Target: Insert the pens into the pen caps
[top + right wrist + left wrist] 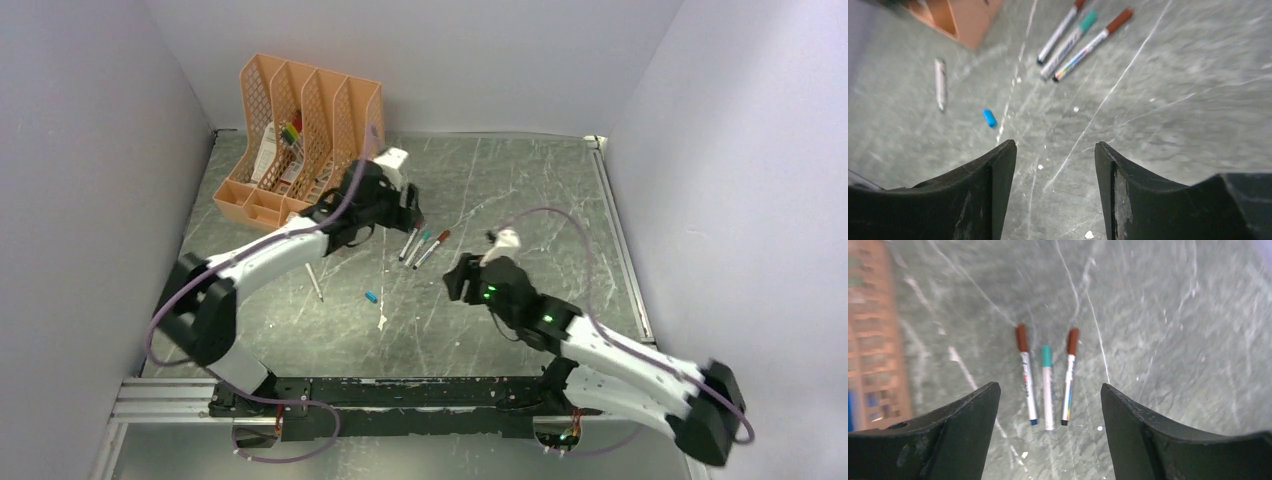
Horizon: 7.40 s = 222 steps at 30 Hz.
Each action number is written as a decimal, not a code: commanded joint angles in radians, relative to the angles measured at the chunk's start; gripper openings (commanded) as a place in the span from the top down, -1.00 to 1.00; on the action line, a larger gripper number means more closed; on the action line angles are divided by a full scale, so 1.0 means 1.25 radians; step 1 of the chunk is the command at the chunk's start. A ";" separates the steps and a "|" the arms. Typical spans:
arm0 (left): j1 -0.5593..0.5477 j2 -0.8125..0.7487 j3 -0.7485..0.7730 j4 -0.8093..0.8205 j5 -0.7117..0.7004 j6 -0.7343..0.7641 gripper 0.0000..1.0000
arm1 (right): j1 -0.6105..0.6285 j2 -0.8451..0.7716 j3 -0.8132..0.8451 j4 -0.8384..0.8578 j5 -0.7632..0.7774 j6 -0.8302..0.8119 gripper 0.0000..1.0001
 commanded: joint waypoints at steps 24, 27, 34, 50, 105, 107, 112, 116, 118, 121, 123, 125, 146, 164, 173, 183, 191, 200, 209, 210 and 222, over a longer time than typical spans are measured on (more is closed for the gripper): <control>0.632 -0.524 -0.365 -0.001 0.304 -0.286 -0.89 | 0.261 1.153 0.698 0.346 -0.099 -0.263 -0.25; 0.658 -0.527 -0.355 -0.023 0.321 -0.272 -0.89 | 0.261 1.192 0.736 0.331 -0.100 -0.270 -0.21; 0.684 -0.526 -0.364 -0.021 0.359 -0.262 -0.89 | 0.263 1.252 0.792 0.285 -0.059 -0.280 0.18; 0.686 -0.504 -0.372 0.148 0.607 -0.298 -0.91 | 0.257 0.985 0.604 0.261 0.013 -0.336 1.00; 0.365 -0.401 -0.429 0.685 0.962 -0.554 0.19 | 0.242 0.342 0.261 0.306 -0.100 -0.407 1.00; 0.364 -0.399 -0.437 0.716 0.960 -0.575 0.61 | 0.240 0.347 0.259 0.308 -0.101 -0.403 1.00; 0.364 -0.405 -0.457 0.804 0.923 -0.609 0.87 | 0.240 0.346 0.248 0.316 -0.071 -0.379 0.86; 0.362 -0.440 -0.465 0.810 0.821 -0.578 0.86 | 0.239 0.277 0.185 0.382 0.046 -0.286 0.08; 0.354 -0.470 -0.464 0.784 0.764 -0.526 0.86 | 0.234 0.222 0.139 0.436 0.094 -0.199 -0.21; 0.317 -0.517 -0.445 0.693 0.681 -0.368 0.86 | 0.218 0.143 0.055 0.524 0.136 -0.027 -0.59; 0.282 -0.536 -0.432 0.656 0.628 -0.265 0.86 | 0.199 0.095 -0.008 0.601 0.130 0.083 -0.59; 0.262 -0.543 -0.420 0.647 0.595 -0.224 0.86 | 0.177 0.057 -0.070 0.701 0.102 0.174 -0.54; 0.079 -0.510 -0.542 0.946 0.483 0.233 0.87 | -0.028 0.417 -0.142 1.289 -0.231 0.720 -0.55; -0.023 -0.449 -0.507 0.865 0.430 0.320 0.86 | -0.028 0.492 -0.059 1.266 -0.252 0.762 0.84; -0.022 -0.452 -0.332 0.533 0.411 0.113 -0.55 | -0.068 0.398 -0.024 1.061 -0.314 0.569 1.00; 0.061 -0.348 -0.190 0.442 0.707 -0.186 -0.86 | -0.072 0.189 0.075 0.617 -0.331 0.098 1.00; 0.068 -0.271 -0.232 0.772 0.830 -0.429 -0.70 | -0.072 0.140 0.145 0.463 -0.355 -0.097 1.00; 0.050 -0.248 -0.253 0.788 0.856 -0.427 -0.37 | -0.072 0.150 0.158 0.483 -0.375 -0.120 1.00; 0.050 -0.211 -0.272 0.852 0.896 -0.461 0.44 | -0.072 0.144 0.163 0.491 -0.374 -0.138 1.00; 0.050 -0.206 -0.276 0.873 0.906 -0.474 0.49 | -0.072 0.144 0.166 0.492 -0.371 -0.140 1.00; 0.047 -0.176 -0.295 0.969 0.977 -0.557 0.67 | -0.072 0.170 0.162 0.544 -0.380 -0.129 1.00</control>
